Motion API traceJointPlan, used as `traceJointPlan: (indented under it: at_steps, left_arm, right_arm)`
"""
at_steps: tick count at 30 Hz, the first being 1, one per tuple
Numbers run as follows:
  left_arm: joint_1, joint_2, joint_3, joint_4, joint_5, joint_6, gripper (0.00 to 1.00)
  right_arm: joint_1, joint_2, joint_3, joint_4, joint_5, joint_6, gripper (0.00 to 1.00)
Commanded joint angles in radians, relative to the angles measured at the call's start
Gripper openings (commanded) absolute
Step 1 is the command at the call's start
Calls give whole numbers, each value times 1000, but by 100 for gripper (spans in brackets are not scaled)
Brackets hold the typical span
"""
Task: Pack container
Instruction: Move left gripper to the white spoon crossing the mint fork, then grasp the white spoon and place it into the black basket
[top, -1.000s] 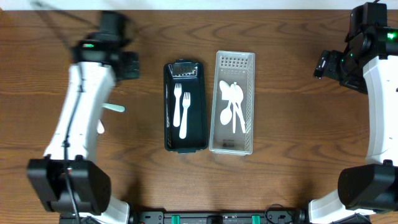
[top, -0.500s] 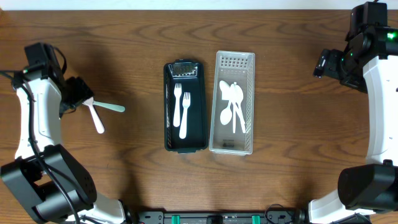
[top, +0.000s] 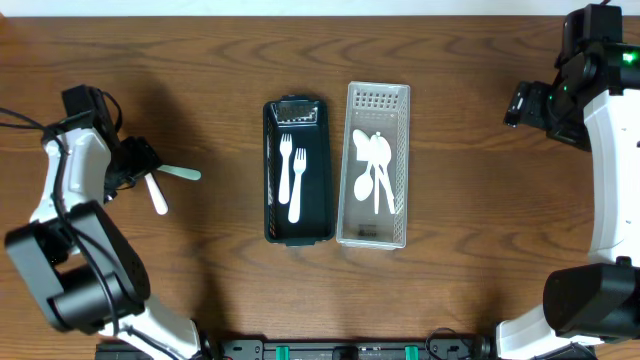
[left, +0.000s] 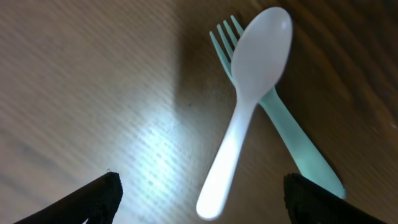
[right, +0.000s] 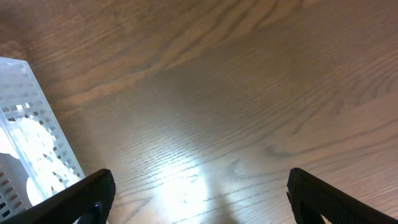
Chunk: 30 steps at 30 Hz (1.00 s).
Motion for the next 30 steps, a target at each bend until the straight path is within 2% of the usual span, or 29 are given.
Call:
traceJointPlan:
  at_steps: [1, 10, 15, 17, 18, 19, 24, 27, 29, 30]
  left_arm:
    - [-1, 61, -1, 18, 2, -5, 86]
    - [-1, 159, -1, 65, 2, -5, 86]
    - [-1, 196, -1, 86, 2, -5, 83]
    - [-1, 204, -1, 88, 2, -5, 71]
    - [-1, 206, -1, 89, 2, -5, 59]
    - [-1, 208, -1, 88, 2, -5, 51]
    - [-1, 208, -1, 84, 2, -5, 35]
    - [-1, 207, -1, 83, 2, -6, 22]
    - [-1, 204, 0, 80, 2, -6, 6]
    - [-2, 198, 0, 76, 2, -6, 6]
  right_arm:
    - [-5, 5, -2, -4, 20, 18, 91]
    - [-5, 5, -2, -14, 20, 18, 92]
    - [-5, 5, -2, -15, 20, 19, 92]
    - [-5, 5, -2, -17, 20, 27, 92]
    - [-5, 5, -2, -17, 20, 27, 92]
    - [-5, 5, -2, -18, 20, 32, 91]
    - [-5, 5, -2, -20, 20, 33, 91]
    - [-5, 5, -2, -22, 20, 33, 91]
    - [-5, 5, -2, -22, 20, 33, 91]
    - [-5, 5, -2, -21, 21, 33, 92]
